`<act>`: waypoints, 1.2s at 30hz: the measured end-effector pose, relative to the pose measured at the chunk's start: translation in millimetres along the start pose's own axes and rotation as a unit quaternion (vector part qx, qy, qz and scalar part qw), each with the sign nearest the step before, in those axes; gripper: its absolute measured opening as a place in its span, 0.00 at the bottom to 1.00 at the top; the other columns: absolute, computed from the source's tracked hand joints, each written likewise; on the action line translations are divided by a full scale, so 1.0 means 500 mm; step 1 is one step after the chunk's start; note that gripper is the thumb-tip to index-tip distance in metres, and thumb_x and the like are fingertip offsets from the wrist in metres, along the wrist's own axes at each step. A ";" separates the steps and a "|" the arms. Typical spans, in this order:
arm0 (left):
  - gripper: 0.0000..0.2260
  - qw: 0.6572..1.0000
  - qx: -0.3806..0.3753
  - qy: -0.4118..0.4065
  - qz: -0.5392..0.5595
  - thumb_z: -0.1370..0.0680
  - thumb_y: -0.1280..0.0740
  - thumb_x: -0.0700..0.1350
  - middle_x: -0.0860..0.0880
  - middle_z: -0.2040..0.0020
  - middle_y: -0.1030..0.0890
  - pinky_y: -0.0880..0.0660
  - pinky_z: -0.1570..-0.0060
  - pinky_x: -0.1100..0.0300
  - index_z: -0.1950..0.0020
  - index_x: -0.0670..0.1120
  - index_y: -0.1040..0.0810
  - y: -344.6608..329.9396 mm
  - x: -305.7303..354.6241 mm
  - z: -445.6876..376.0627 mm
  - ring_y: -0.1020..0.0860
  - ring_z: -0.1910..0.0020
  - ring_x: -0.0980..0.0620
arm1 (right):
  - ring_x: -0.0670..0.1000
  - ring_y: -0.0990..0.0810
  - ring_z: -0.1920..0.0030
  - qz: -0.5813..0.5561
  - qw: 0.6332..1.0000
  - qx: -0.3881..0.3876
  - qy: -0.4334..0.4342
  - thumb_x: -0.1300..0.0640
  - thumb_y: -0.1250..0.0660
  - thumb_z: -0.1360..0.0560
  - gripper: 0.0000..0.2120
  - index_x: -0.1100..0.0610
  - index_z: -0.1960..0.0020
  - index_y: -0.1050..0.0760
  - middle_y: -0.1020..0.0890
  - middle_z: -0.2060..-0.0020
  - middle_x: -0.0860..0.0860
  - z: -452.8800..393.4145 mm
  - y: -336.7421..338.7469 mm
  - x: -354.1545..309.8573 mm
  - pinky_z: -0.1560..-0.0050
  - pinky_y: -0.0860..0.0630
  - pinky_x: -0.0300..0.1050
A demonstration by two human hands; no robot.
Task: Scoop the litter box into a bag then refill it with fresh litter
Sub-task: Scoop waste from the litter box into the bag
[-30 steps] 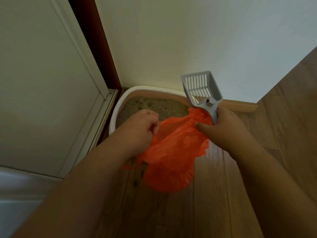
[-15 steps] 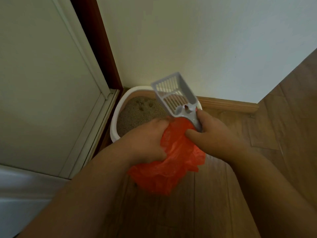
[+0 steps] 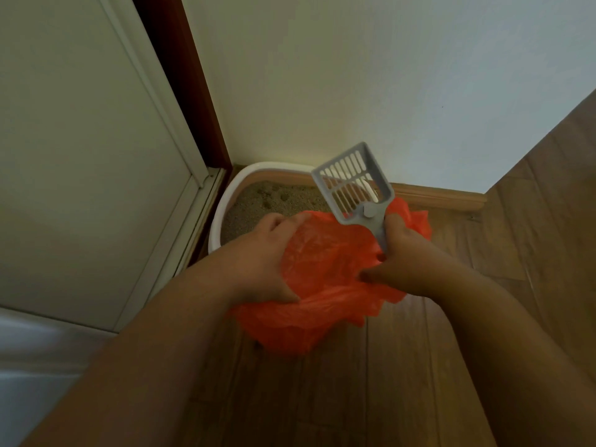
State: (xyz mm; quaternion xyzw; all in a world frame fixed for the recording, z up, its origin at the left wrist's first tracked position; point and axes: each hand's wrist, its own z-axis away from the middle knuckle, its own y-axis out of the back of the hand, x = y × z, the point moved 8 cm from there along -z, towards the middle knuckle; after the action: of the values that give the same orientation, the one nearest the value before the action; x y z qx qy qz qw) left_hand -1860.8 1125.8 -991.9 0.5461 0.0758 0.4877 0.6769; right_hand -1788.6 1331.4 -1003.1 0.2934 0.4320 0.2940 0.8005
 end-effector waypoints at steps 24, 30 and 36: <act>0.22 0.996 -0.062 -0.043 0.042 0.25 0.39 0.32 0.59 0.41 0.24 0.24 0.40 0.55 0.44 0.57 0.19 -0.180 -0.125 -0.134 0.24 0.39 0.54 | 0.46 0.16 0.54 0.028 0.995 -0.020 0.098 0.53 0.25 0.25 0.20 0.51 0.38 0.29 0.18 0.49 0.49 -0.139 -0.086 0.017 0.53 0.17 0.43; 0.23 0.991 -0.047 -0.109 0.062 0.27 0.39 0.30 0.60 0.43 0.23 0.26 0.39 0.59 0.44 0.55 0.19 -0.240 -0.124 -0.112 0.25 0.42 0.62 | 0.48 0.21 0.42 0.041 0.987 -0.032 0.149 0.45 0.21 0.31 0.35 0.48 0.30 0.35 0.22 0.40 0.45 -0.138 -0.176 0.061 0.42 0.19 0.47; 0.23 0.995 -0.054 -0.082 0.022 0.21 0.32 0.51 0.55 0.34 0.29 0.25 0.39 0.56 0.26 0.55 0.31 -0.281 -0.156 -0.097 0.26 0.37 0.55 | 0.54 0.26 0.32 0.156 0.982 -0.093 0.054 0.40 0.21 0.34 0.52 0.50 0.22 0.49 0.31 0.28 0.51 -0.113 -0.232 0.164 0.36 0.24 0.48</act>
State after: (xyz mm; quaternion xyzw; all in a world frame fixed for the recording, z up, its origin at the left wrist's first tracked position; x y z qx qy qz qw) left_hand -1850.8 1110.2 -1158.8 0.5487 -0.0184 0.4591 0.6984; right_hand -1775.2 1327.0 -1155.1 0.2654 0.3943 0.4695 0.7441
